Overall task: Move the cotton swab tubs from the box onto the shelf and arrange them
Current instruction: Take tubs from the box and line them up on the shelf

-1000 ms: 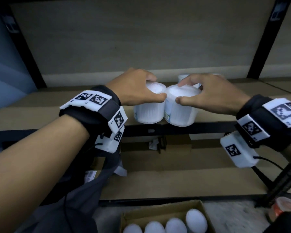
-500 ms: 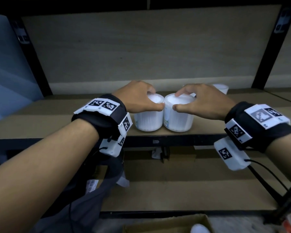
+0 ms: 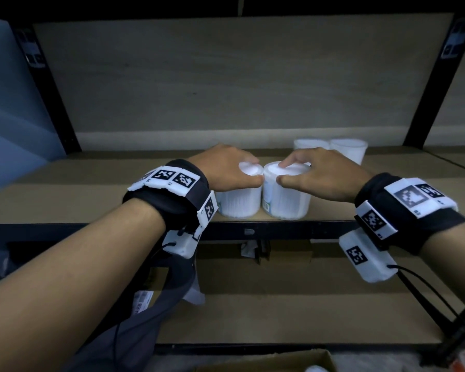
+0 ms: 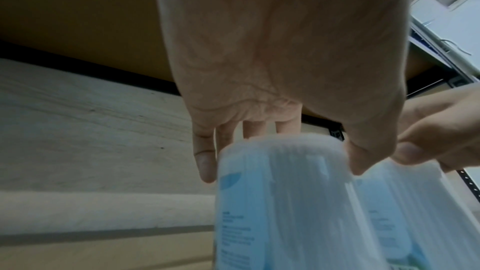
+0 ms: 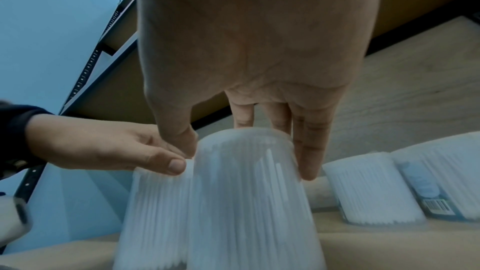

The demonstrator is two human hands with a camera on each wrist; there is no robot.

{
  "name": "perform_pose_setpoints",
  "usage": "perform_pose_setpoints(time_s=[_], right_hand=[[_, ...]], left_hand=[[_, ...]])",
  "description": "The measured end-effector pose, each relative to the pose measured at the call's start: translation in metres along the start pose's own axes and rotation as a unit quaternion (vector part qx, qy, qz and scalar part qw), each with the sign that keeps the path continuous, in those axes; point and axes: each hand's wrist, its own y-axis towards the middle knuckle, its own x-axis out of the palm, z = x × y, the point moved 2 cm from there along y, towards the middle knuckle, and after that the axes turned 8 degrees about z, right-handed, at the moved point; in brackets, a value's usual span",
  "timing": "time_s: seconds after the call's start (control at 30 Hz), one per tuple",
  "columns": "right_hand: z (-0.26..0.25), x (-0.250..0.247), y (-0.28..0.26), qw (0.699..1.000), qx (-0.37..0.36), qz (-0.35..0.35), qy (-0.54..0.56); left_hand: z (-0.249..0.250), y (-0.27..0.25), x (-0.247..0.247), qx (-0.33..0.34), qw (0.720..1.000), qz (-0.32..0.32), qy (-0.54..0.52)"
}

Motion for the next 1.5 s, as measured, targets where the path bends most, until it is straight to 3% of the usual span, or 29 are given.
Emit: perform_pose_setpoints(time_s=[0.3, 0.67, 1.23, 1.5], right_hand=[[-0.003, 0.003, -0.003, 1.0, 0.006, -0.017, -0.024], [-0.025, -0.012, -0.013, 0.99, -0.089, 0.059, -0.097], [-0.021, 0.001, 0.011, 0.989, -0.046, 0.106, -0.088], [-0.015, 0.005, 0.047, 0.995, -0.012, 0.073, -0.074]], left_hand=[[0.001, -0.002, 0.003, 0.0, 0.999, 0.031, 0.021], [0.01, -0.013, -0.021, 0.025, 0.997, 0.039, 0.056], [0.006, 0.009, -0.017, 0.018, 0.999, 0.033, 0.038], [-0.005, 0.042, -0.009, -0.001, 0.999, 0.029, 0.043]])
